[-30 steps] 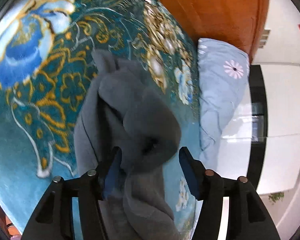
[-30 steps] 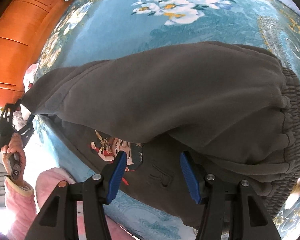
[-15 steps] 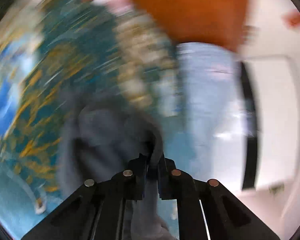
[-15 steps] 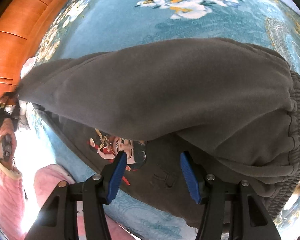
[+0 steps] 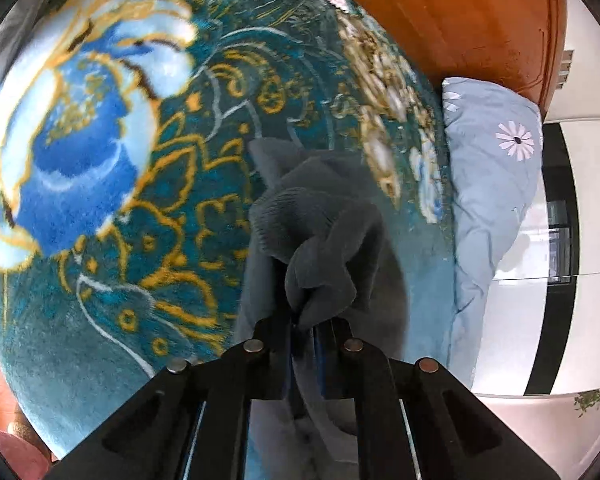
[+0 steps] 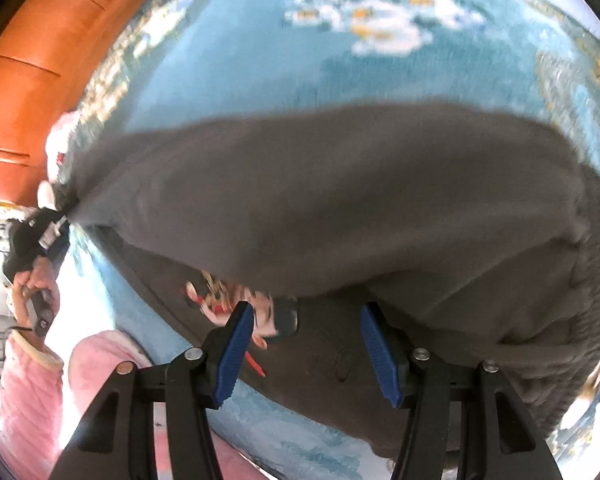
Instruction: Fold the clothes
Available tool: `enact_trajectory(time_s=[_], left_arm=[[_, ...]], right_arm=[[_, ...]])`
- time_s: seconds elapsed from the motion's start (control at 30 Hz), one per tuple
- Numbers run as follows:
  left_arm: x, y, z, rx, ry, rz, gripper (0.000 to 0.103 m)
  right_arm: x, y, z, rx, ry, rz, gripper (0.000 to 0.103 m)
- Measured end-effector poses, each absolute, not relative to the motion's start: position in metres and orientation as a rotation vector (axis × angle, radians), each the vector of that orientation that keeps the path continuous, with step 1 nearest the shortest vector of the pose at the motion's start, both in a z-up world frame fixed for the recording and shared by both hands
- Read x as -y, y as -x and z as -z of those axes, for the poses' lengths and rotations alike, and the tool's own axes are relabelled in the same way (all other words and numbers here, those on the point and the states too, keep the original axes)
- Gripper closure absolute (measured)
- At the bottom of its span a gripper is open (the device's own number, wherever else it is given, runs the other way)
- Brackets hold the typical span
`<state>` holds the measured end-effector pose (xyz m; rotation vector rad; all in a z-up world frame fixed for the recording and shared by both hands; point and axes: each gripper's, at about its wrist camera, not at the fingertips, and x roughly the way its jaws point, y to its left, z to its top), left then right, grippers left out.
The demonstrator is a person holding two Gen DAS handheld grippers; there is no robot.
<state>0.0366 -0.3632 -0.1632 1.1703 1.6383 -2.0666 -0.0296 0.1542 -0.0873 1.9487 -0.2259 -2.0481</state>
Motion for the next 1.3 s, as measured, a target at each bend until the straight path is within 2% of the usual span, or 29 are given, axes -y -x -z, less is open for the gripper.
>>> enact_trajectory(time_s=[0.03,0.1,0.27,0.33,0.47,0.53,0.6,0.67,0.73,0.93,1.1,1.2,1.23,1.27,1.3], left_arm=[[0.362,-0.037,0.161,-1.647,-1.175,2.065,0.089],[0.357,-0.035,0.162,-1.665,-1.220,2.039,0.074],[0.332,-0.041,0.173,-1.770,-1.288,1.980,0.070],[0.325,-0.038,0.175,-1.724,-1.332,1.962,0.070],[0.323,-0.038,0.179,-1.729,-1.329,1.890,0.071],[0.325,-0.039,0.179,-1.733,-1.317,1.867,0.076],[0.327,-0.040,0.177,-1.713,-1.313,1.876,0.078],[0.328,-0.042,0.177,-1.714,-1.307,1.875,0.078],[0.329,-0.043,0.178,-1.724,-1.297,1.872,0.078],[0.331,-0.042,0.176,-1.711,-1.314,1.882,0.078],[0.335,-0.041,0.174,-1.730,-1.306,1.852,0.076],[0.340,-0.042,0.172,-1.726,-1.294,1.840,0.075],[0.342,-0.043,0.171,-1.717,-1.286,1.845,0.075],[0.345,-0.043,0.169,-1.708,-1.275,1.849,0.076],[0.347,-0.043,0.168,-1.698,-1.263,1.852,0.077]], right_arm=[[-0.158,0.035,0.077,0.223,-1.914,2.079,0.043],[-0.169,0.049,0.059,0.198,-1.855,2.154,0.043],[-0.210,0.087,0.029,0.086,-1.786,2.344,0.043],[-0.228,0.098,0.032,0.111,-1.834,2.392,0.043],[-0.276,0.121,0.057,0.276,-1.966,2.394,0.039],[-0.290,0.122,0.079,0.323,-2.071,2.357,0.039],[-0.310,0.117,0.093,0.466,-2.126,2.312,0.039],[-0.327,0.107,0.100,0.687,-2.094,2.260,0.039],[-0.336,0.098,0.102,0.833,-2.032,2.226,0.039],[-0.346,0.090,0.090,0.992,-1.756,2.094,0.038],[-0.359,0.105,0.132,1.130,-1.810,1.974,0.039],[-0.369,0.112,0.147,1.264,-1.804,1.928,0.042],[-0.370,0.113,0.144,1.286,-1.782,1.945,0.048],[-0.371,0.112,0.141,1.287,-1.780,1.969,0.063],[-0.369,0.112,0.138,1.270,-1.790,1.986,0.072]])
